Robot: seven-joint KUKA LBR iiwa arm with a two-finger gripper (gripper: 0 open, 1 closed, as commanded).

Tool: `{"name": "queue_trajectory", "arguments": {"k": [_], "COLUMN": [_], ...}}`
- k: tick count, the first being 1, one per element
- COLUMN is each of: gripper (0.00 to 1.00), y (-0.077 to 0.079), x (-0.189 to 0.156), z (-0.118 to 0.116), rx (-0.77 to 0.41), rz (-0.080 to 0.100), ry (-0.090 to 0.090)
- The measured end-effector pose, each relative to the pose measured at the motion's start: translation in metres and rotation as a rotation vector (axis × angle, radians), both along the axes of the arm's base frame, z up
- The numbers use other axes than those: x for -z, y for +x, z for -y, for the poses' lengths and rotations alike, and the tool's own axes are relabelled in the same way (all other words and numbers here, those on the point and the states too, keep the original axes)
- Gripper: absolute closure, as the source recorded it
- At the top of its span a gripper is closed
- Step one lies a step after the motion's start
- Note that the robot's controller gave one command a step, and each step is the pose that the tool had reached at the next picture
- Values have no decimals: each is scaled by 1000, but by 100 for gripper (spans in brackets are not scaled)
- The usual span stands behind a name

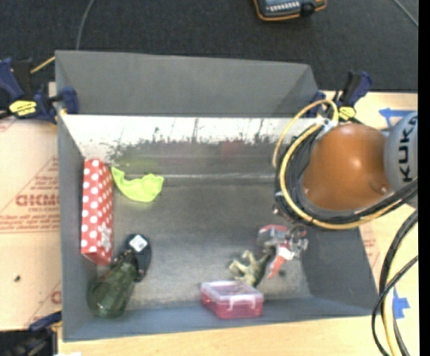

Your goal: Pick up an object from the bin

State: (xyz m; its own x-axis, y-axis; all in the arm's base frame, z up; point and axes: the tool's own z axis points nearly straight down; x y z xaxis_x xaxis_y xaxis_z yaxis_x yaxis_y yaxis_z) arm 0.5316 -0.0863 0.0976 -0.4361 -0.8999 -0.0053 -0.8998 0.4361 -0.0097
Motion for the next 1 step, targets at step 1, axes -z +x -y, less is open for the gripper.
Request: {"name": "queue_trajectory", "arguments": {"k": [1], "gripper": [100], "y": [2], "x": [-30], "z": [1], "rx": [2], "rz": [9], "ry": [-2]}}
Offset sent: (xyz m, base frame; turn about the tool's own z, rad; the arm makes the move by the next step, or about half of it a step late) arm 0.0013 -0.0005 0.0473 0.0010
